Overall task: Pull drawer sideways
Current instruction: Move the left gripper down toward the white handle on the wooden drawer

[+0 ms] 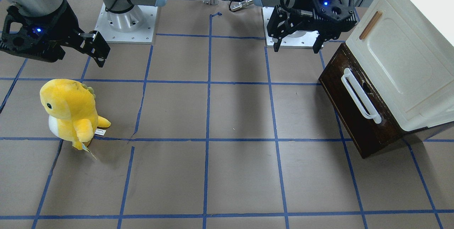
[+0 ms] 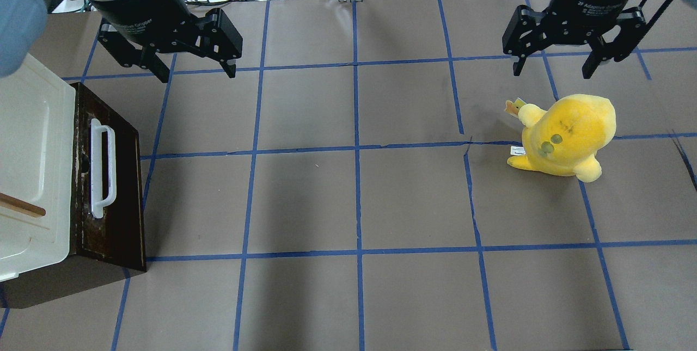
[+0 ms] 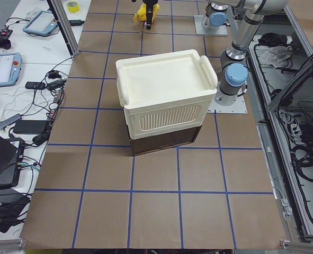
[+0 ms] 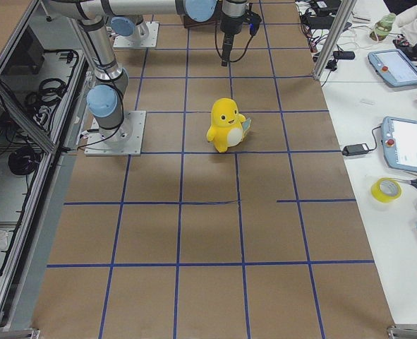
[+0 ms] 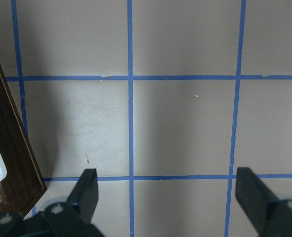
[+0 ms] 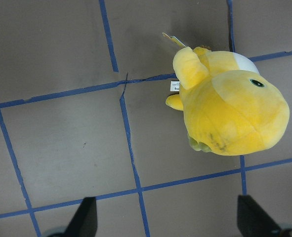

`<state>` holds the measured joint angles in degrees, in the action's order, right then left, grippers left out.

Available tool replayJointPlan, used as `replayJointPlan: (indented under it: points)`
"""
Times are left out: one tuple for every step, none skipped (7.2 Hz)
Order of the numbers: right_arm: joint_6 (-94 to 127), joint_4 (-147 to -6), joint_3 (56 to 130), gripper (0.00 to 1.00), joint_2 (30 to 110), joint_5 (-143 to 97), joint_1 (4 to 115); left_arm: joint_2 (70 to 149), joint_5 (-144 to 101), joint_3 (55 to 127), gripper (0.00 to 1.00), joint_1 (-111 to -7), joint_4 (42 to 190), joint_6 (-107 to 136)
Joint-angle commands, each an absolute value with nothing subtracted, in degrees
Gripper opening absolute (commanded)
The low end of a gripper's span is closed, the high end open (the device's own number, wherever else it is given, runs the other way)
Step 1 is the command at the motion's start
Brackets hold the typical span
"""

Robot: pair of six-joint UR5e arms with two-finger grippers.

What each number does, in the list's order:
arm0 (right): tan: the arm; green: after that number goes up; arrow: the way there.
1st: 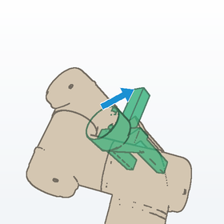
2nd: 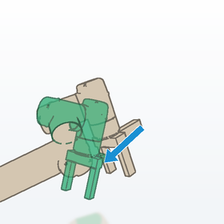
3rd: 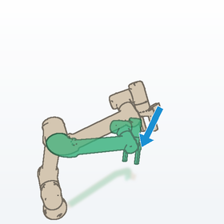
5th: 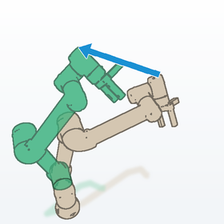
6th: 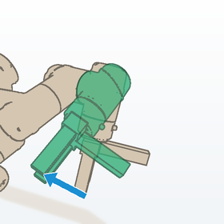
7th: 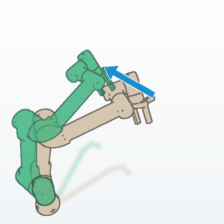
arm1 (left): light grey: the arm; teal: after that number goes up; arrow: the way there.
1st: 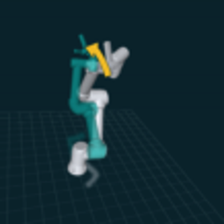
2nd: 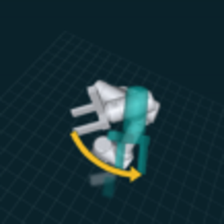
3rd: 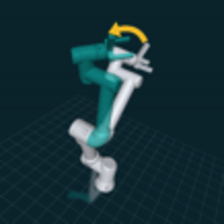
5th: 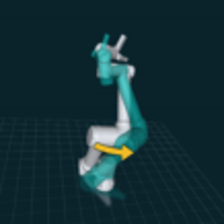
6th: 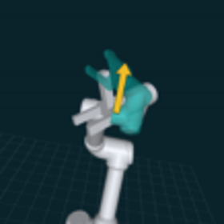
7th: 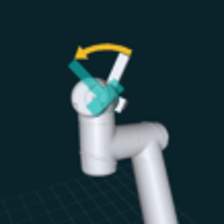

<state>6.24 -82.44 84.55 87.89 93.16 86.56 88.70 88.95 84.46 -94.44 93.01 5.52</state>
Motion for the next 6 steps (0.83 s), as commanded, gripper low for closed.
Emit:
replayJointPlan:
  points:
    - [6.24,-82.44,84.55,1.00,87.89,93.16,86.57,89.03,88.95,85.07,1.00,-94.48,93.16,5.89]
    - [6.24,-82.44,84.55,1.00,87.89,93.16,86.57,89.64,88.95,86.12,1.00,-94.48,92.99,5.98]
    - [6.24,-82.44,84.55,1.00,87.89,93.16,86.57,90.87,88.95,86.57,1.00,-94.31,92.55,6.06]
    - [6.24,-82.44,84.55,1.00,87.89,93.16,86.57,92.44,90.42,86.57,1.00,-94.74,93.94,7.28]
    - [6.24,-82.44,84.55,1.00,87.89,93.16,86.57,93.68,94.01,86.57,1.00,-94.75,96.30,7.64]
    - [6.24,-82.44,84.55,1.00,87.89,93.16,86.57,94.82,94.74,86.66,1.00,-95.01,97.98,7.82]
